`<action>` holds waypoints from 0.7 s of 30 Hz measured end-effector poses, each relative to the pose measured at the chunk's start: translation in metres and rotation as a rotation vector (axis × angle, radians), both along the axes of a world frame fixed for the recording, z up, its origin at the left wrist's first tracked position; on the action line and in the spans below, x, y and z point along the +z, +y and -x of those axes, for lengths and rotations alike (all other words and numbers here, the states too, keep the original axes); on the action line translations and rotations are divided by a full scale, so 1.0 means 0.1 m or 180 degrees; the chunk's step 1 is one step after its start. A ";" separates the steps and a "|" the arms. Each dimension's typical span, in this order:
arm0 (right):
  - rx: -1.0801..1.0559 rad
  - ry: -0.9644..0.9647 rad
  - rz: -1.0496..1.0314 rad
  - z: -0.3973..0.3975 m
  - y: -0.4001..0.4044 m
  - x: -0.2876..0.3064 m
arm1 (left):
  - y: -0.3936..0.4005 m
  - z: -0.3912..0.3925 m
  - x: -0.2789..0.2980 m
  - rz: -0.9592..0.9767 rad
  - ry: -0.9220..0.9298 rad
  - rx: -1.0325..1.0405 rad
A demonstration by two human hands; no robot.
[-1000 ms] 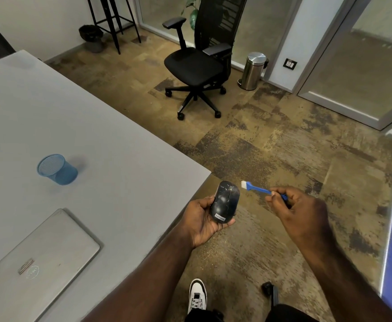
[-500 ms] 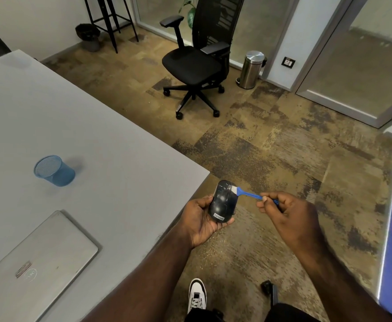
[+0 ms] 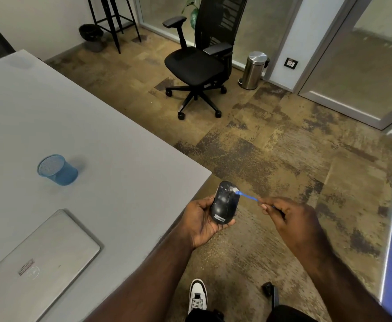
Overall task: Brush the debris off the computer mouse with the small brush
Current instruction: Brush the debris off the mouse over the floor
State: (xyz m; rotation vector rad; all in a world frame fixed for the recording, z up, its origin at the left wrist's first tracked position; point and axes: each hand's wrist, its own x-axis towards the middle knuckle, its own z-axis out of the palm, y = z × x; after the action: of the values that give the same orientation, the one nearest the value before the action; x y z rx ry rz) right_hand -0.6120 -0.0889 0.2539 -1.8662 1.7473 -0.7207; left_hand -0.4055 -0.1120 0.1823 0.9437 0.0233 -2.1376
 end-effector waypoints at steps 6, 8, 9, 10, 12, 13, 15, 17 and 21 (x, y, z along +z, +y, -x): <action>-0.0048 0.0052 0.0320 0.01 -0.05 0.15 | 0.02 0.01 -0.01 0.0017 -0.0052 -0.0007; -0.0003 0.0198 0.0346 -0.04 -0.07 0.12 | 0.01 0.03 0.00 0.0033 -0.0047 -0.0030; 0.0071 0.0290 0.0281 -0.06 -0.06 0.11 | 0.01 0.04 0.01 0.0044 -0.0048 -0.0027; 0.0157 0.0362 0.0210 -0.08 -0.04 0.10 | 0.01 0.04 0.02 0.0049 -0.0065 -0.0018; 0.0278 0.0338 0.0134 -0.09 0.00 0.11 | 0.01 0.03 0.02 0.0054 -0.0125 0.0018; 0.0266 0.0275 0.0149 -0.07 0.01 0.13 | 0.01 0.02 0.02 0.0053 -0.0153 0.0032; 0.0147 0.0215 0.0222 -0.05 0.02 0.19 | 0.02 0.01 0.03 0.0064 -0.0167 0.0022; 0.0052 0.0217 0.0371 -0.04 -0.01 0.22 | 0.03 0.01 0.04 0.0083 -0.0181 -0.0007; 0.0183 0.0437 0.0331 -0.08 -0.03 0.23 | 0.03 0.05 0.08 0.0082 -0.0134 -0.0028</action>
State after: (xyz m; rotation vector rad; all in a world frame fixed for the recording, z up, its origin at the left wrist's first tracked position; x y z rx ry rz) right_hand -0.6035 -0.0920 0.2768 -2.0712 1.7614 -0.6878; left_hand -0.4104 -0.1090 0.1901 0.9750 -0.0293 -2.1206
